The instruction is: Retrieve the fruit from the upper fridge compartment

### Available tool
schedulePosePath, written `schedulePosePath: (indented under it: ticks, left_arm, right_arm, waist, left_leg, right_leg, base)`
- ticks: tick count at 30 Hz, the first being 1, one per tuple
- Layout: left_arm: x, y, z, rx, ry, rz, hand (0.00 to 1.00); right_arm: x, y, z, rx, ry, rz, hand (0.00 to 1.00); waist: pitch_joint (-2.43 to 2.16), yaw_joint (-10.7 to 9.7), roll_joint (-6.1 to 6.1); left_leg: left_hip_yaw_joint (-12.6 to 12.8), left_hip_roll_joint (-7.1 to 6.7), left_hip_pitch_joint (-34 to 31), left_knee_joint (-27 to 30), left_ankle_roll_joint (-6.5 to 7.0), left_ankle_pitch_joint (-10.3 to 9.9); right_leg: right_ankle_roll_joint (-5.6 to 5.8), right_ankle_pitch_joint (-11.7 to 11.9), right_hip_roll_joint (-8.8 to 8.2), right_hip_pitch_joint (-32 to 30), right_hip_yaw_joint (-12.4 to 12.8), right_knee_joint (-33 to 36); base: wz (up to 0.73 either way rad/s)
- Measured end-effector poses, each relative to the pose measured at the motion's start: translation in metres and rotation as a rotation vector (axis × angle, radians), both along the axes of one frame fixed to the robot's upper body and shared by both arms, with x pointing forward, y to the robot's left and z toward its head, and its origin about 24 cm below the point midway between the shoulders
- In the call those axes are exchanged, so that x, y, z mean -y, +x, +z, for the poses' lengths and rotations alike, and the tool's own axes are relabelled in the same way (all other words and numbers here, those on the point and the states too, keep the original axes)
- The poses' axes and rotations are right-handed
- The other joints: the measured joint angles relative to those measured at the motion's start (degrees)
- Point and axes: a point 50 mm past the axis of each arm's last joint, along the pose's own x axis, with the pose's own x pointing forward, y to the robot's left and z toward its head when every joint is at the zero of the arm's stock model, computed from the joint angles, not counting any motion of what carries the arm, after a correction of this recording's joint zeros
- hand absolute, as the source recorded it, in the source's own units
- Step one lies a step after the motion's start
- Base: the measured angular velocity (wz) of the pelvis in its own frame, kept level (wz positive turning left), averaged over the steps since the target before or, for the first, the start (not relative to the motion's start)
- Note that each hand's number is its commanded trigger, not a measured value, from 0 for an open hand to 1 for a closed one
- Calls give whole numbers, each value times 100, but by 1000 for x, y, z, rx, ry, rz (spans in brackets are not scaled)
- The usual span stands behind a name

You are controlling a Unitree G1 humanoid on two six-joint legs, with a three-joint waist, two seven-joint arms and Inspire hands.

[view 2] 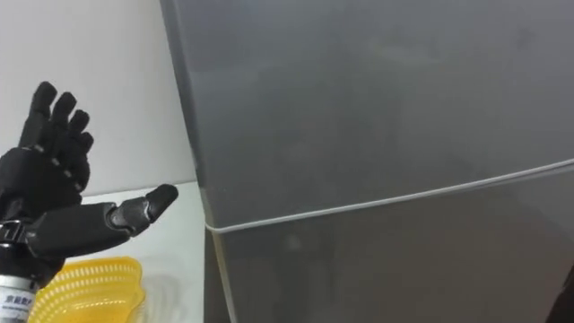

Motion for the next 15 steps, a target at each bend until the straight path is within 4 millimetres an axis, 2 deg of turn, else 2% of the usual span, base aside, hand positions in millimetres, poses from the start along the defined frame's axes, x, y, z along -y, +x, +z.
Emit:
schedulePosePath:
  ticks: [15]
  left_arm:
    - [22,3,-2,-22,11,-180,0]
  right_arm:
    - [3,-1,0,-30,-23,-7,0]
  waist:
    - [-9,-37,24]
  left_leg:
    - [1,5,-44,-2,3,8]
  right_leg:
    - [2,25,8,-46,-12,-7]
  base:
    - [0]
